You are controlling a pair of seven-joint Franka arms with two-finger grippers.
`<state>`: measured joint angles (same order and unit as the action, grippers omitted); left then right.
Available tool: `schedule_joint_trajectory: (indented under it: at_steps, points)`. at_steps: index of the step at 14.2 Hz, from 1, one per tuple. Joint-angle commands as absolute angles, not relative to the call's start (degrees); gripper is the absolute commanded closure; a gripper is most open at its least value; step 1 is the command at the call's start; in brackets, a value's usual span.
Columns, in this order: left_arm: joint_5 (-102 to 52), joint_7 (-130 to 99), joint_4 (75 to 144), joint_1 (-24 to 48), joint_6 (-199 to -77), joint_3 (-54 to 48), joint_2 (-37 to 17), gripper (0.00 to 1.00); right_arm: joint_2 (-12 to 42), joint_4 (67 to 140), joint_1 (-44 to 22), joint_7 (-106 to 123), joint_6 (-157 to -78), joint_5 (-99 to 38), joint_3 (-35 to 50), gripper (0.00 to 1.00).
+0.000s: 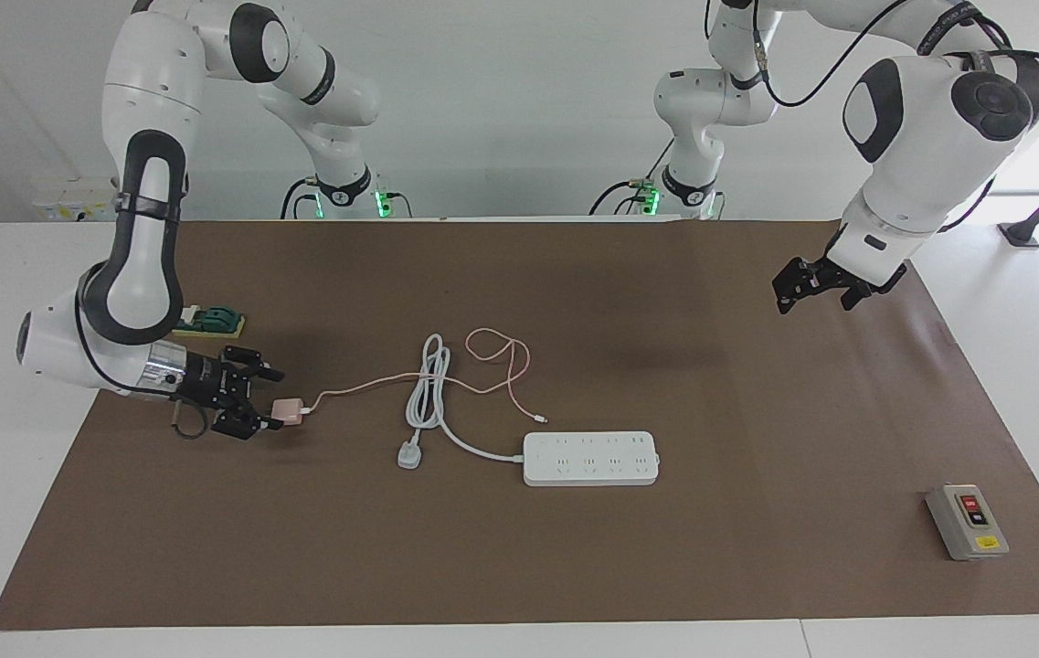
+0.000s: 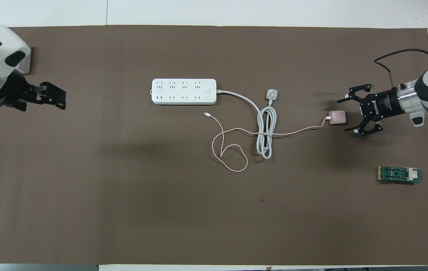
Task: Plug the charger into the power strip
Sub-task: 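Close the right gripper around the pink charger plug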
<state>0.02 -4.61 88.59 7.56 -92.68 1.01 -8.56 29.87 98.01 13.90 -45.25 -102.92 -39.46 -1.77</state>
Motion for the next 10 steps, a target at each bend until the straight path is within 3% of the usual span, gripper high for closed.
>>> schedule_joint_trajectory:
  at_steps: [1,7,8,9,10]
  points:
    - [1.05,-4.13,87.71,8.26,-92.90,1.41,-8.96,0.00,33.65,95.63,15.82,-44.48,-102.12,-40.69,-1.32,0.00]
    - [1.05,-4.31,87.63,8.26,-92.90,1.49,-8.96,0.00,35.51,95.01,15.82,-40.79,-103.71,-42.54,-1.23,0.00]
    - [1.05,-4.31,87.63,8.26,-92.99,1.49,-8.96,0.00,35.51,95.27,15.91,-40.43,-104.15,-42.54,-1.23,0.05]
    - [1.05,-4.31,87.63,8.26,-92.99,1.49,-8.96,0.00,35.51,95.27,16.00,-40.17,-104.41,-42.54,-1.23,0.18]
    - [1.05,-4.31,87.63,8.26,-92.99,1.49,-8.96,0.00,35.59,95.53,15.91,-38.86,-104.50,-42.54,-1.23,0.38]
